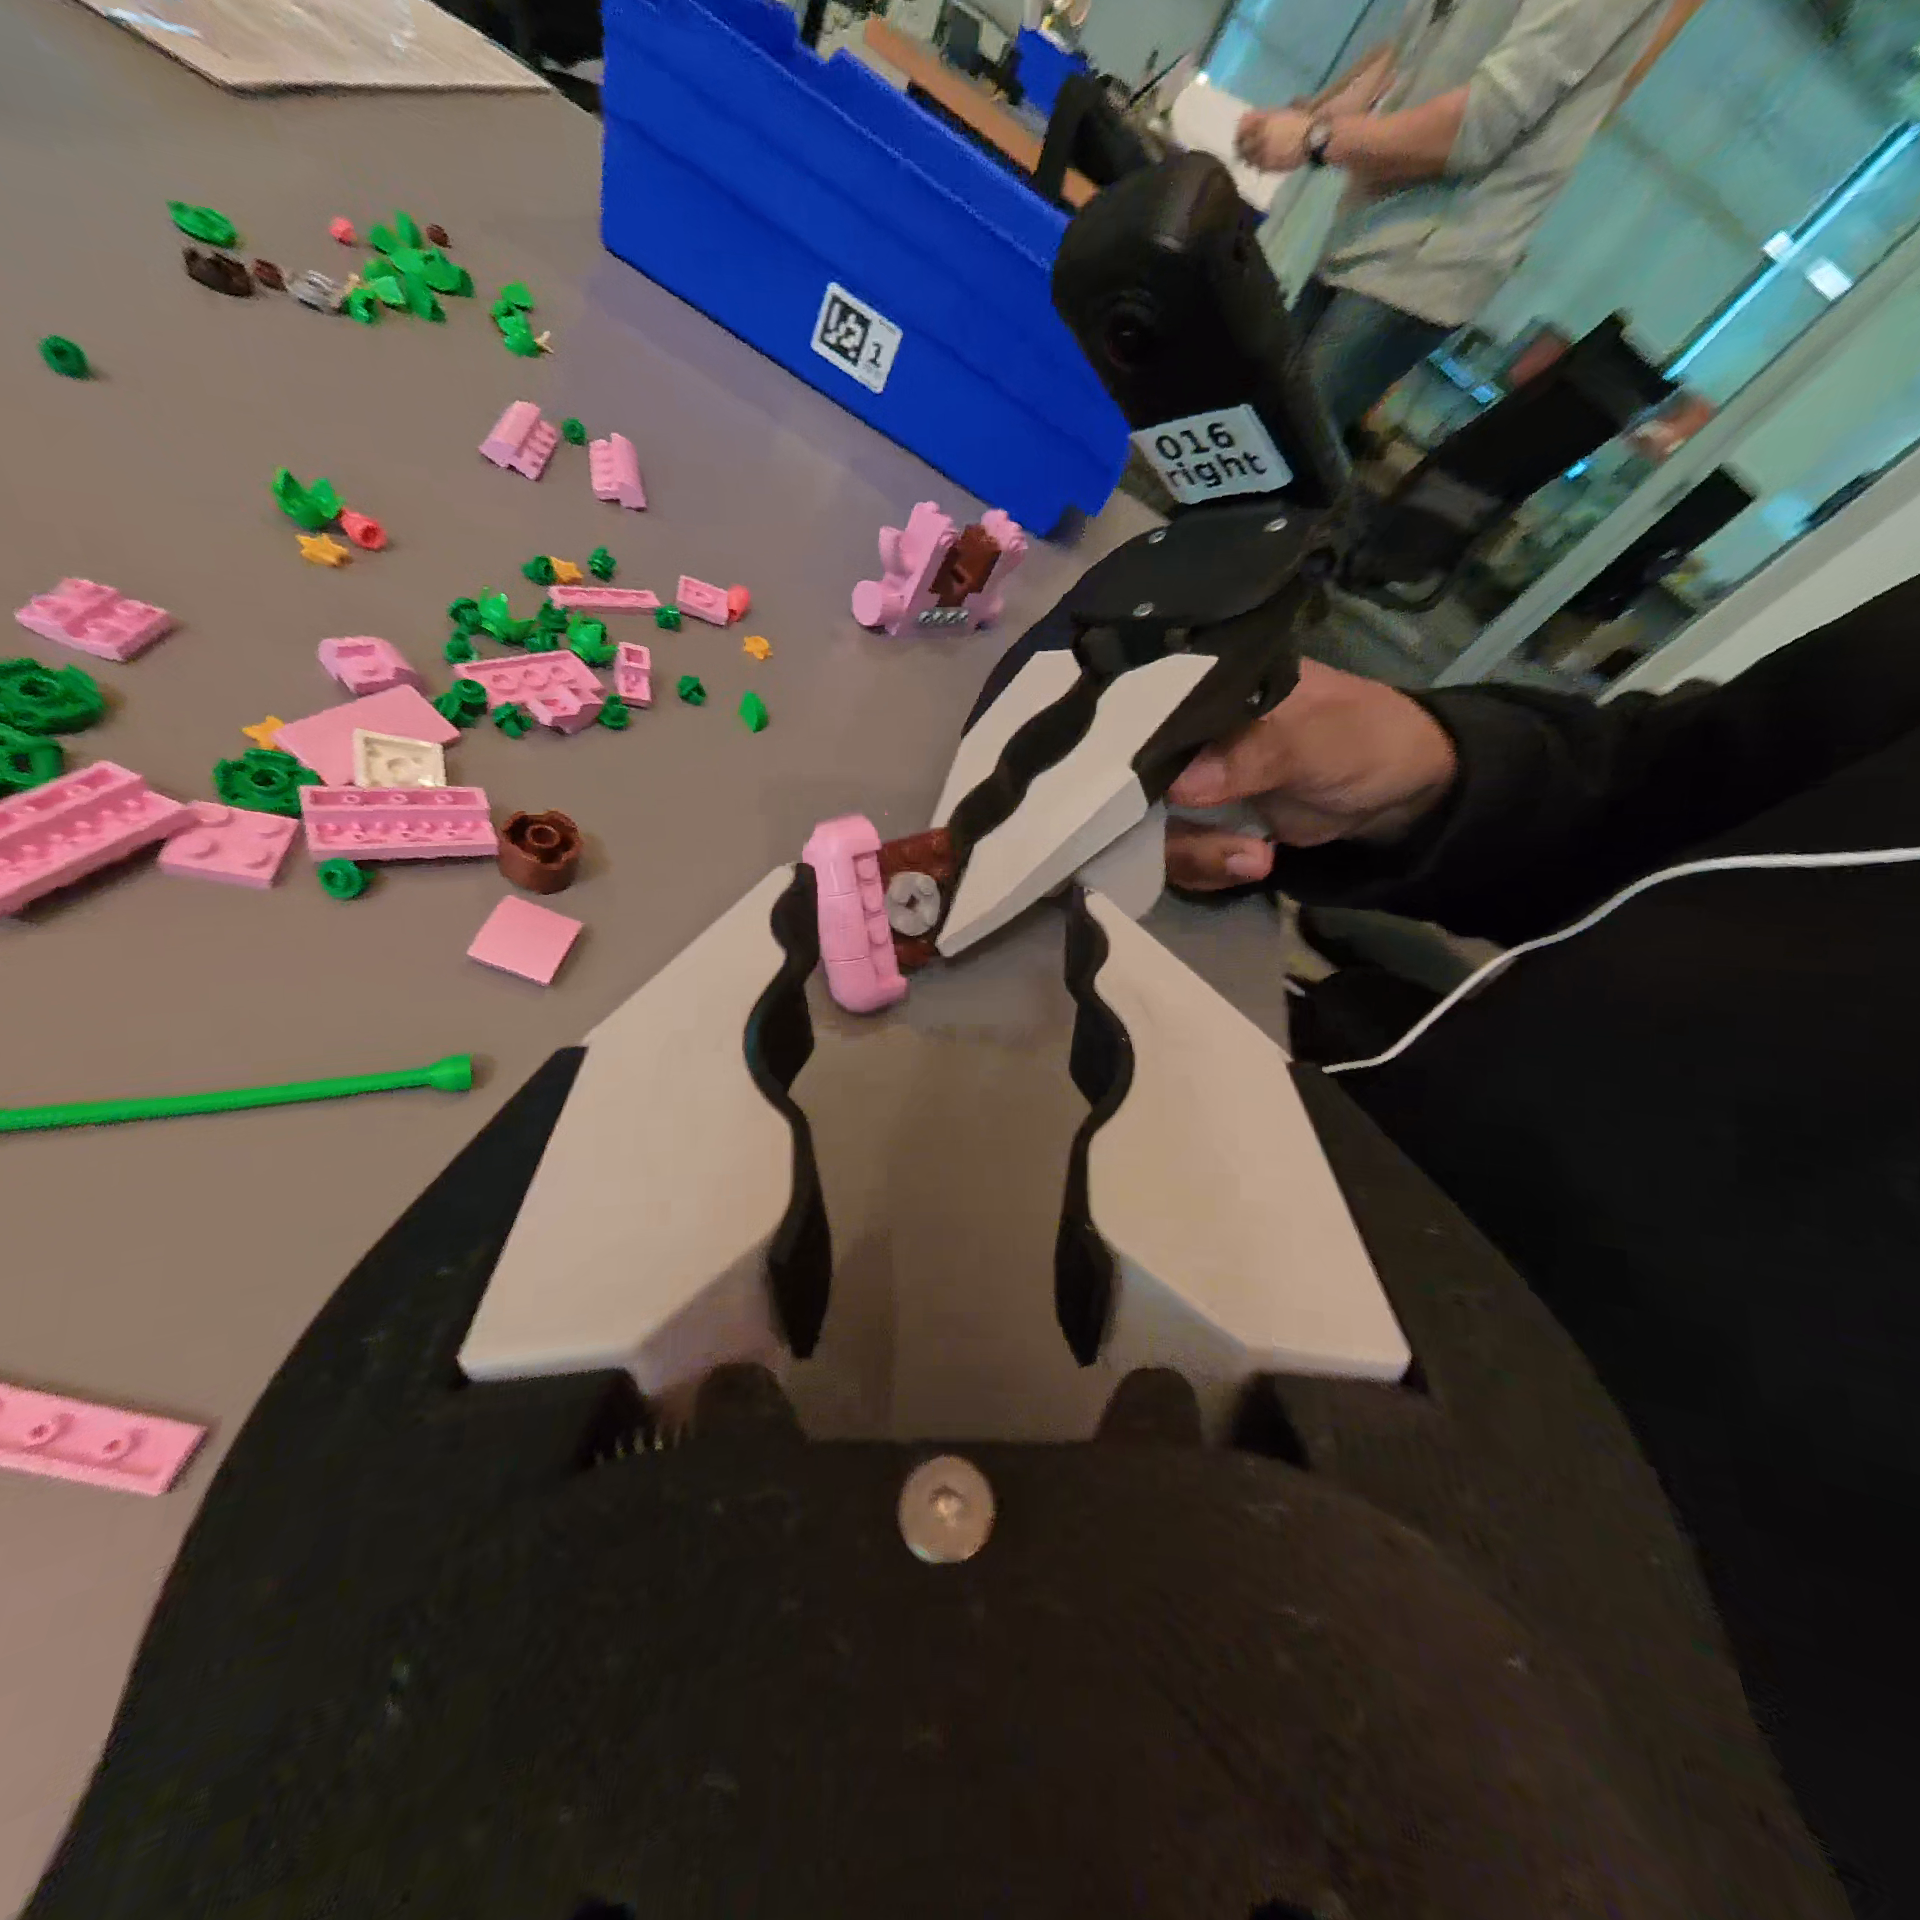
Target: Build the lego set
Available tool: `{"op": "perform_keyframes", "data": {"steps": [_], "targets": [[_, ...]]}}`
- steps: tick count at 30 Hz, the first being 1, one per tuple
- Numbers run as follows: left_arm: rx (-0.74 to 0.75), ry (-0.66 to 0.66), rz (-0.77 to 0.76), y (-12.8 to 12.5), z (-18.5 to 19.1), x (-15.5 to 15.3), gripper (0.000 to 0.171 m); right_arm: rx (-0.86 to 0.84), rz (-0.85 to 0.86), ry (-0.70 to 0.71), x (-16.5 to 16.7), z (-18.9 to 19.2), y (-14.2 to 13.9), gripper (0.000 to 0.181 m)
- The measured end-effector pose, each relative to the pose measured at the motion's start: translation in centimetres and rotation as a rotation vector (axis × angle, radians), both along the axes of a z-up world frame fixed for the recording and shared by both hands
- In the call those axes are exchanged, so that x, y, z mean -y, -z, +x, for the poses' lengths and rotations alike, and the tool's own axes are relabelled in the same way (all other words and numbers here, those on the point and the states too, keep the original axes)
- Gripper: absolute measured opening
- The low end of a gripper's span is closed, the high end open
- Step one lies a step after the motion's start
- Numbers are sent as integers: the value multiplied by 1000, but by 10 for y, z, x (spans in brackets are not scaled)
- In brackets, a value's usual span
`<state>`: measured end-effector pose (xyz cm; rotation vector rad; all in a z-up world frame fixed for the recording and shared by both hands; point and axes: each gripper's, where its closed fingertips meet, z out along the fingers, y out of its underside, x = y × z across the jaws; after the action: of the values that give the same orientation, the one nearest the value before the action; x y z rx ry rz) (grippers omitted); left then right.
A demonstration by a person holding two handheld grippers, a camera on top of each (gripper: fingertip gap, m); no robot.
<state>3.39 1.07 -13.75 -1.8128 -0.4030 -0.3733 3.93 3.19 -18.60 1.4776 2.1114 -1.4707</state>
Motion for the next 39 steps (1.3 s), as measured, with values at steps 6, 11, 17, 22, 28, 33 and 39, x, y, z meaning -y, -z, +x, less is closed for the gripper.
{"op": "perform_keyframes", "data": {"steps": [6, 11, 17, 22, 28, 33, 39], "targets": [[-69, -6, -48, 4, 2, -2, 45, -104, 172, -15, -9, 1, 6, 21], [-56, -8, -35, 3, 1, -1, 45, -184, 248, -23, -18, 3, 5, 32], [-127, 18, -88, 8, 9, -5, 43, -199, 295, -109, -8, 20, 6, 32], [-237, 7, -86, 4, 9, -5, 41, -279, 305, -179, -2, 25, 2, 28], [-406, -119, -75, -9, -9, 5, 35, -553, 316, -92, -16, -5, -30, 27], [-471, -249, -135, -7, -35, 19, 31, -653, 277, -50, -16, -24, -42, 27], [-421, -294, -146, -3, -48, 26, 31, -717, 259, -73, -14, -17, -49, 24]]}}
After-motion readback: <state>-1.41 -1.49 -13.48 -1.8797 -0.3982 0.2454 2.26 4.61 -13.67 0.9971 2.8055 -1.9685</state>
